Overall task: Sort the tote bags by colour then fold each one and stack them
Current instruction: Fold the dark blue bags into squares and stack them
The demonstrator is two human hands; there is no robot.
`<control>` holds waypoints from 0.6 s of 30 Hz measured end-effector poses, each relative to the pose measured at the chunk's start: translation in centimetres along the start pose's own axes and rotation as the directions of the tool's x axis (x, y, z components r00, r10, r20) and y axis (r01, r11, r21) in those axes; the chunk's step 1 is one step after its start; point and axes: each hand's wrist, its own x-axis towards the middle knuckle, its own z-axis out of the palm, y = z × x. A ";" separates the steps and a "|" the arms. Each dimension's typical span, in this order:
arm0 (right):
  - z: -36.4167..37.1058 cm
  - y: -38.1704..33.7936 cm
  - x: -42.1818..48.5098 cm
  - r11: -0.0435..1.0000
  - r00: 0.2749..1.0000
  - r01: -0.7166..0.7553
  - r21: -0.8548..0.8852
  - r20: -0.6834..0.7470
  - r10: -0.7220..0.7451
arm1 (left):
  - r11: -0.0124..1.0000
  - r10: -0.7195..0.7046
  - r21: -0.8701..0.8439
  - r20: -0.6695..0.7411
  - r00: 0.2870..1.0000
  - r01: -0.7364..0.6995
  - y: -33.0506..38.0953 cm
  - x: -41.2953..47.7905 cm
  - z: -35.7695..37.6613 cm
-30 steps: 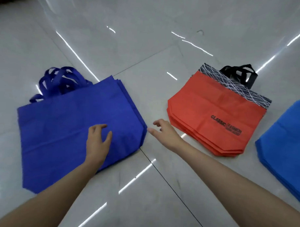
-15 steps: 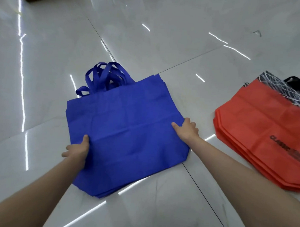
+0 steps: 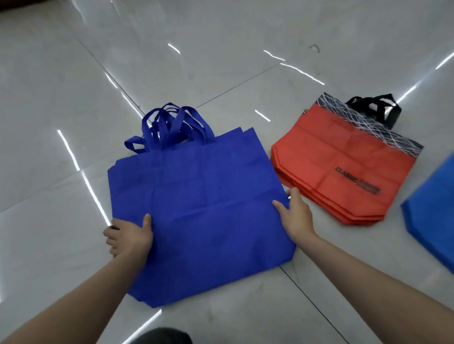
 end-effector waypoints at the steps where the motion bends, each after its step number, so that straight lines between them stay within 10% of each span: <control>1: -0.4 -0.2 -0.5 0.998 0.996 0.055 -0.040 -0.062 -0.058 | 1.000 0.011 0.021 -0.011 1.000 -0.011 0.0 -0.5 0.0; 4: -1.0 -0.9 -2.0 0.966 0.962 0.184 -0.184 -0.168 -0.215 | 0.986 0.128 0.109 -0.045 0.991 -0.123 0.0 -1.9 -0.3; 8: -3.1 -0.7 -3.9 0.987 0.970 0.135 0.089 -0.217 -0.113 | 0.847 0.478 0.209 0.099 0.873 -0.488 1.6 -4.6 -0.7; 18: -13.4 10.9 -14.0 0.877 0.886 -0.034 0.479 -0.391 0.249 | 0.300 0.737 -0.106 0.657 0.159 -0.948 2.4 -17.2 3.9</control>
